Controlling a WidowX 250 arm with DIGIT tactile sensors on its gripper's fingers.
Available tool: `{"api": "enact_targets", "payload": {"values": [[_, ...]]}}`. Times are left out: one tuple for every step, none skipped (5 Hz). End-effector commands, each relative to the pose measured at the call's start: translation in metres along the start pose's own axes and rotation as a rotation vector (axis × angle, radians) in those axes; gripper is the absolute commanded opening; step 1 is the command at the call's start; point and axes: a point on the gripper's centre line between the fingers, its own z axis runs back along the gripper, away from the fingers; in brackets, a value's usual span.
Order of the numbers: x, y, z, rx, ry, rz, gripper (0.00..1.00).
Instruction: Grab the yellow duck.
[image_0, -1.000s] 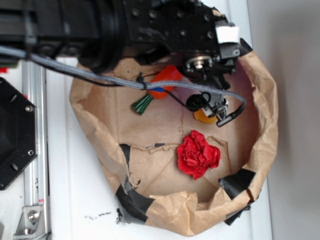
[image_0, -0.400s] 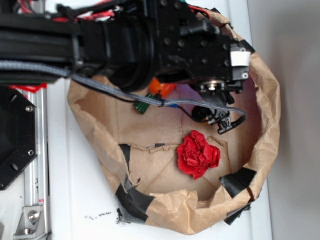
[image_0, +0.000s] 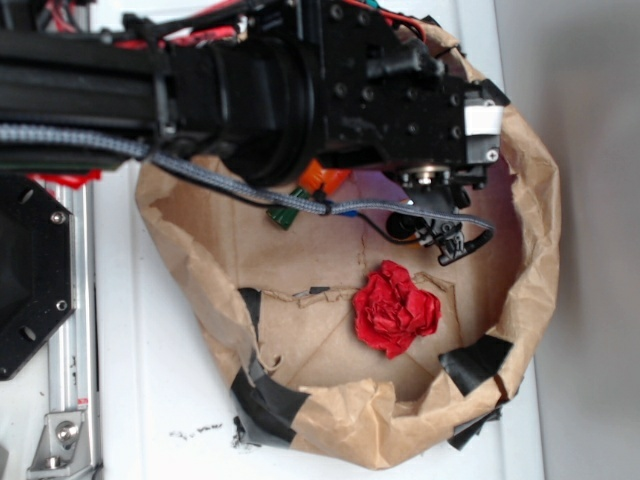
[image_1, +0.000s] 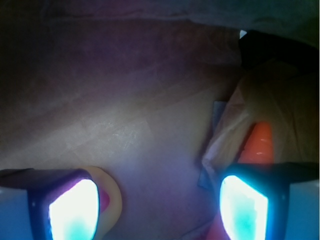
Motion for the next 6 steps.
{"api": "enact_targets", "payload": {"values": [[-0.010, -0.006, -0.010, 0.011, 0.031, -0.049, 1.00], [-0.017, -0.020, -0.015, 0.007, 0.045, -0.099, 1.00], [-0.023, -0.035, -0.009, -0.017, 0.036, -0.149, 1.00], [-0.031, -0.044, 0.001, -0.056, 0.026, -0.182, 1.00], [-0.033, -0.049, 0.003, -0.068, 0.026, -0.197, 1.00], [-0.035, -0.055, 0.002, -0.077, 0.034, -0.215, 1.00]]}}
